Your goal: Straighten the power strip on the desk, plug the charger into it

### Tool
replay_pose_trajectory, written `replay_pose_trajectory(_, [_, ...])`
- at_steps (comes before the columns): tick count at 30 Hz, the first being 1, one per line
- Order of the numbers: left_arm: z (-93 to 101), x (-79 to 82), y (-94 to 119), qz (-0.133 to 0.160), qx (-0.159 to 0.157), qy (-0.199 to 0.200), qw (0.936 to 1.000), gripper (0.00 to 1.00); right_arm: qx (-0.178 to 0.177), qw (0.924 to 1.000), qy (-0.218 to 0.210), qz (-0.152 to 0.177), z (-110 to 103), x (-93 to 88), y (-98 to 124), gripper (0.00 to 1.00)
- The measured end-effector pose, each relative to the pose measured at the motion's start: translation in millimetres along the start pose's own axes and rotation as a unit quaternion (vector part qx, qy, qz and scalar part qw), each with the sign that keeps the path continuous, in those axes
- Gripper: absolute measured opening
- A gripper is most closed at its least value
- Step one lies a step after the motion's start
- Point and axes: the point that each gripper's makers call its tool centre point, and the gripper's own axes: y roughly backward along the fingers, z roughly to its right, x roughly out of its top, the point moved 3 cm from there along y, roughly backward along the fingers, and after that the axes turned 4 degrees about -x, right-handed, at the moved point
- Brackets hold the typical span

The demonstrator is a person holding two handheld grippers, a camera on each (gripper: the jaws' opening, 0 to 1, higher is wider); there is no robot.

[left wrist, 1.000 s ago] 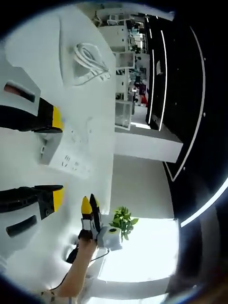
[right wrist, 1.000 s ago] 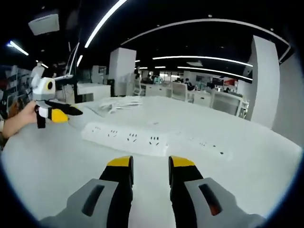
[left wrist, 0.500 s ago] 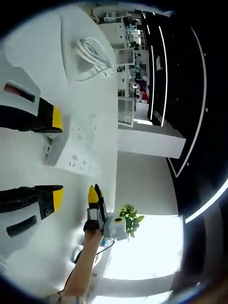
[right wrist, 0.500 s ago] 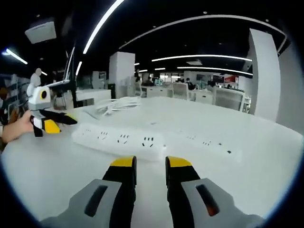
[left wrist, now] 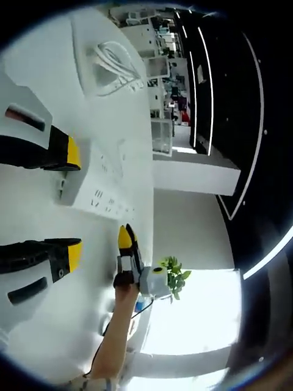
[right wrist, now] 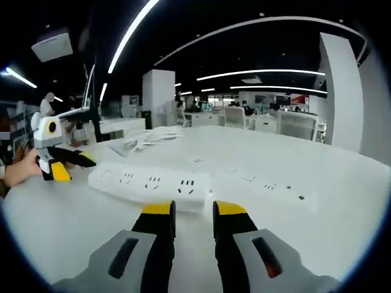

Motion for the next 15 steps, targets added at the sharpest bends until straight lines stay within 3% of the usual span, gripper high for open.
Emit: replay_pose_trajectory(15, [14.1, -11.5, -7, -0.017, -0.011, -0.009, 0.9997, 0.45, 0.014, 0.9999, 0.006, -0.005, -5, 2.1, -10, 0.23])
